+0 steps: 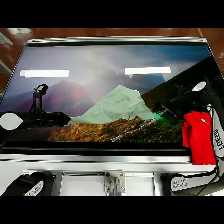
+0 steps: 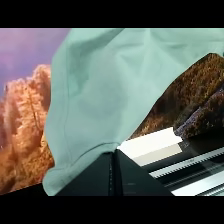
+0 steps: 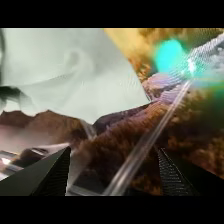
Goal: Fold the shirts.
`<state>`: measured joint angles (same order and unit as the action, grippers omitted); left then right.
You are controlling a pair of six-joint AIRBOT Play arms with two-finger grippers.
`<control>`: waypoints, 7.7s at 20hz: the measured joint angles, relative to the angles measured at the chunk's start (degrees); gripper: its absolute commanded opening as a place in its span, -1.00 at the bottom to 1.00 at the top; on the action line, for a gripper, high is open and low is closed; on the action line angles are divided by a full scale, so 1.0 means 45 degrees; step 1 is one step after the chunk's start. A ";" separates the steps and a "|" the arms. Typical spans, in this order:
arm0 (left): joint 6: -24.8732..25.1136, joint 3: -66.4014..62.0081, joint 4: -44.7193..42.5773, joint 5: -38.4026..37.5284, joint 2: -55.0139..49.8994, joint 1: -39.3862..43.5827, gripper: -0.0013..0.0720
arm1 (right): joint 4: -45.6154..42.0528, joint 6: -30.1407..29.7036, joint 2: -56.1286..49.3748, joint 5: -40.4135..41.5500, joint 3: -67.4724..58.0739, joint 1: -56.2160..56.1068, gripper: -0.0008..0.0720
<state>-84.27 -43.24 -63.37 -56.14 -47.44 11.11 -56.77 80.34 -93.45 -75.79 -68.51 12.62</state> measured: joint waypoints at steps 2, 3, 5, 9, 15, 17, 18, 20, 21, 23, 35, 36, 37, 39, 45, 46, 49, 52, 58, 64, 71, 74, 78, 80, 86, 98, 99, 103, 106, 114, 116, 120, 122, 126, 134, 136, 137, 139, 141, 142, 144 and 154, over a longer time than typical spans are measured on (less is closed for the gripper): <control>-0.0044 0.0000 0.0024 0.0034 0.0000 0.0000 -0.88 | 0.0350 0.0151 0.0000 0.1005 0.0719 -0.0175 0.87; -0.0058 0.0000 0.0039 0.0053 0.0000 0.0000 -0.88 | 0.0510 0.0301 0.0000 0.1549 0.0952 -0.0311 0.87; -0.0097 0.0000 0.0058 0.0058 0.0000 0.0000 -0.88 | 0.0748 0.0597 0.0000 0.2560 0.1248 -0.0627 0.86; -0.0097 0.0000 0.0136 0.0087 0.0000 0.0000 -0.88 | 0.1608 0.1083 -0.0306 0.3789 0.1462 -0.1350 0.82; -0.0107 -0.0044 0.0185 0.0141 -0.0005 0.0000 -0.88 | 0.2123 0.0840 -0.0364 0.4517 0.1253 -0.2084 -0.82; -0.0107 -0.0325 0.0136 0.0209 -0.0005 -0.0005 -0.88 | 0.2195 0.0306 0.0296 0.4381 0.0879 -0.2113 -0.82; -0.0102 -0.0661 -0.0029 0.0248 0.0000 -0.0010 -0.88 | 0.2244 -0.0044 0.0821 0.4381 0.0607 -0.2132 -0.82; -0.0097 -0.1875 -0.0816 0.0102 0.0019 -0.0068 -0.88 | 0.2239 -0.0811 0.2152 0.4104 -0.0194 -0.2166 -0.82; -0.0092 -0.2725 -0.1336 -0.0097 0.0024 -0.0131 -0.88 | 0.2229 -0.1137 0.2905 0.4061 -0.0733 -0.2166 -0.82; -0.0087 -0.5051 -0.2560 -0.0670 0.0034 -0.0403 -0.88 | 0.1778 -0.1593 0.4571 0.4046 -0.2084 -0.2166 -0.82; -0.0476 -1.5849 -0.5396 -0.3444 0.0593 -0.1559 -0.88 | -0.3322 0.0277 1.1817 0.5508 -0.7757 -0.2186 -0.82; -0.0471 -1.5834 -0.5736 -0.3997 0.0617 -0.1564 -0.88 | -0.3769 0.0495 1.1987 0.5396 -0.7815 -0.2186 -0.82; -0.0408 -1.5722 -0.5994 -0.4459 0.0651 -0.1579 -0.88 | -0.4177 0.0719 1.2089 0.5207 -0.7854 -0.2186 -0.82; -0.0204 -1.5183 -0.6363 -0.5260 0.0704 -0.1583 -0.88 | -0.4843 0.1020 1.2148 0.5022 -0.7912 -0.2186 -0.82; -0.0005 -1.1710 -0.6742 -0.6091 0.0709 -0.1583 -0.88 | -0.5610 0.1355 1.0482 0.2963 -0.7961 -0.2186 -0.82; 0.0000 -1.0904 -0.6722 -0.6105 0.0704 -0.1583 -0.88 | -0.5620 0.1365 0.9933 0.2356 -0.7961 -0.2186 -0.82; 0.0005 -0.8048 -0.6183 -0.5809 0.0704 -0.1583 -0.88 | -0.5357 0.1146 0.7844 0.1205 -0.7762 -0.2331 -0.82; -0.0024 -0.5022 -0.5110 -0.4420 0.0617 -0.1583 -0.88 | -0.4843 0.0743 0.5153 0.0976 -0.7563 -0.2875 -0.82; -0.0442 -0.2157 -0.2681 -0.1996 -0.0330 -0.1583 -0.88 | -0.4376 0.1030 0.0505 0.3400 -0.7470 -0.3900 -0.82; -0.0525 -0.1685 -0.2006 -0.0617 -0.1443 -0.1559 -0.88 | -0.3259 0.2458 -0.1676 0.2783 -0.7461 -0.4274 0.87; -0.0316 -0.1642 -0.1919 -0.0180 -0.1817 -0.1583 -0.88 | -0.3546 0.1384 0.0287 -0.2637 -0.7227 -0.3055 0.60; 0.0049 -0.1642 -0.1914 -0.0311 -0.1826 -0.1583 -0.88 | -0.2832 0.1273 0.2200 -0.3517 -0.4585 -0.2307 0.61; 0.0554 -0.1642 -0.1914 -0.0534 -0.1802 -0.1583 -0.88 | -0.0724 0.1564 0.5003 -0.2113 0.1821 -0.2186 0.64; 0.0675 -0.1642 -0.1914 -0.0588 -0.1792 -0.1583 -0.88 | 0.0559 0.1579 0.6003 -0.0869 0.4804 -0.2467 0.64; 0.0787 -0.1642 -0.1909 -0.0622 -0.1792 -0.1583 -0.88 | 0.2152 0.2273 0.7101 0.2827 0.9005 -0.4012 0.64; 0.0821 -0.1642 -0.1904 -0.0549 -0.1792 -0.1583 -0.88 | 0.2429 0.4702 0.7276 0.7640 0.9758 -0.6698 0.63; 0.0821 -0.1642 -0.1904 -0.0539 -0.1792 -0.1583 -0.88 | 0.2307 0.4697 0.7276 0.7611 0.9758 -0.6698 0.63; 0.0821 -0.1642 -0.1904 -0.0418 -0.1792 -0.1583 -0.88 | 0.1855 0.4862 0.7067 0.7247 0.9758 -0.6708 0.63; 0.0821 -0.1642 -0.1904 -0.0321 -0.1792 -0.1583 -0.88 | 0.2191 0.4697 0.6533 0.7208 0.9758 -0.6717 0.63; 0.0821 -0.1642 -0.1904 -0.0272 -0.1792 -0.1583 -0.88 | 0.4566 0.3254 0.5469 0.8597 0.9598 -0.6737 -0.81; 0.0821 -0.1642 -0.1904 -0.0272 -0.1792 -0.1583 -0.88 | 0.4789 0.2968 0.5425 0.8582 0.9360 -0.6737 -0.82; 0.0874 -0.1719 -0.1962 -0.0296 -0.1749 -0.1583 -0.88 | 0.5008 0.1894 0.5474 0.8276 0.8276 -0.6737 -0.82; 0.0976 -0.2132 -0.2307 -0.0321 -0.1554 -0.1583 -0.88 | 0.4677 0.0937 0.5858 0.7640 0.7218 -0.6703 -0.82; 0.1015 -0.4624 -0.3517 -0.0359 -0.0408 -0.1583 -0.88 | 0.2919 -0.0053 0.7878 0.6110 0.4046 -0.6086 -0.82; 0.0257 -1.2007 -0.4449 -0.0311 0.2225 -0.1583 -0.88 | -0.0442 0.1715 1.2293 0.5950 -0.3988 -0.3745 -0.82; 0.0073 -1.2828 -0.4498 -0.0335 0.2798 -0.1583 -0.88 | -0.0937 0.2103 1.2648 0.5561 -0.5323 -0.3521 -0.82; -0.0005 -1.3070 -0.4556 -0.0471 0.3036 -0.1583 -0.88 | -0.1069 0.2254 1.2735 0.5333 -0.5853 -0.3468 -0.82; -0.0097 -1.3357 -0.4711 -0.1030 0.3351 -0.1583 -0.88 | -0.1559 0.2535 1.2847 0.4857 -0.6494 -0.3390 -0.82; -0.0136 -1.3347 -0.5085 -0.1967 0.3468 -0.1583 -0.88 | -0.2186 0.2958 1.2857 0.4216 -0.6873 -0.3351 -0.82; -0.0146 -1.3192 -0.5241 -0.2341 0.3487 -0.1583 -0.88 | -0.2560 0.3128 1.2764 0.3779 -0.6970 -0.3337 -0.82; -0.0170 -1.2619 -0.5518 -0.2807 0.3458 -0.1583 -0.88 | -0.3303 0.3410 1.2371 0.2710 -0.7101 -0.3313 -0.82; 0.0461 -0.8709 -0.6683 -0.1919 -0.0272 -0.1583 -0.87 | -0.4342 0.3808 0.6217 0.0879 -0.7242 -0.3342 -0.82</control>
<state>-82.19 -82.43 -93.45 -64.77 -48.66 3.99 -76.31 97.47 -65.47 -71.83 -101.10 -2.42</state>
